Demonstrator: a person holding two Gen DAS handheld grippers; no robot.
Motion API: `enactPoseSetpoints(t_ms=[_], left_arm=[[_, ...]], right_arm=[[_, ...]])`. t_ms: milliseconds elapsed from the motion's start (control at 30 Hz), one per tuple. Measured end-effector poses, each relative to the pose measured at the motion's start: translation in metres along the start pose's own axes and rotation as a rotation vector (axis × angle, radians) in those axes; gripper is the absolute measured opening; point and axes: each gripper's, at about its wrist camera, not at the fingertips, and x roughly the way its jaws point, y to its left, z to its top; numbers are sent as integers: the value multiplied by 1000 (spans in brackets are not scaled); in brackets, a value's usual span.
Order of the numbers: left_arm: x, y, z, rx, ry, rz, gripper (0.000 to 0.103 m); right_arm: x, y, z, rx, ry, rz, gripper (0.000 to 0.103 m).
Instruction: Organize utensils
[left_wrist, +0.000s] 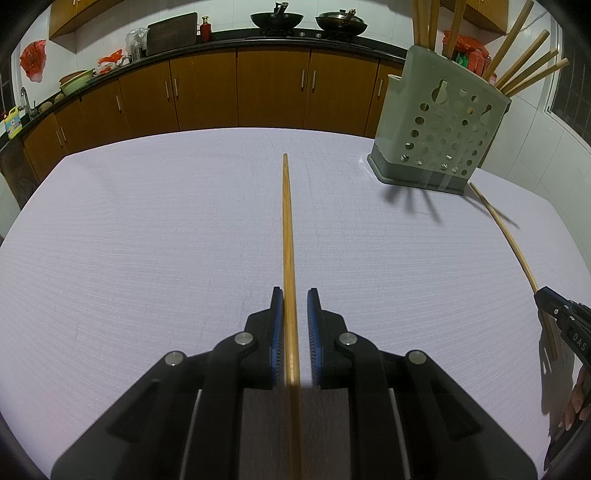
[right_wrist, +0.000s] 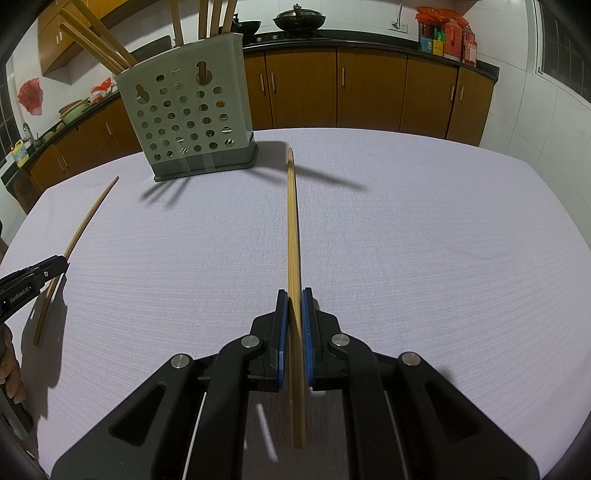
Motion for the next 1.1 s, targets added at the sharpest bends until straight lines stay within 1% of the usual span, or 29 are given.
enactPoseSetpoints(t_ms=[1100], left_arm=[[0, -2, 0, 4, -1, 0, 17]], right_arm=[[0, 0, 0, 1, -1, 0, 9]])
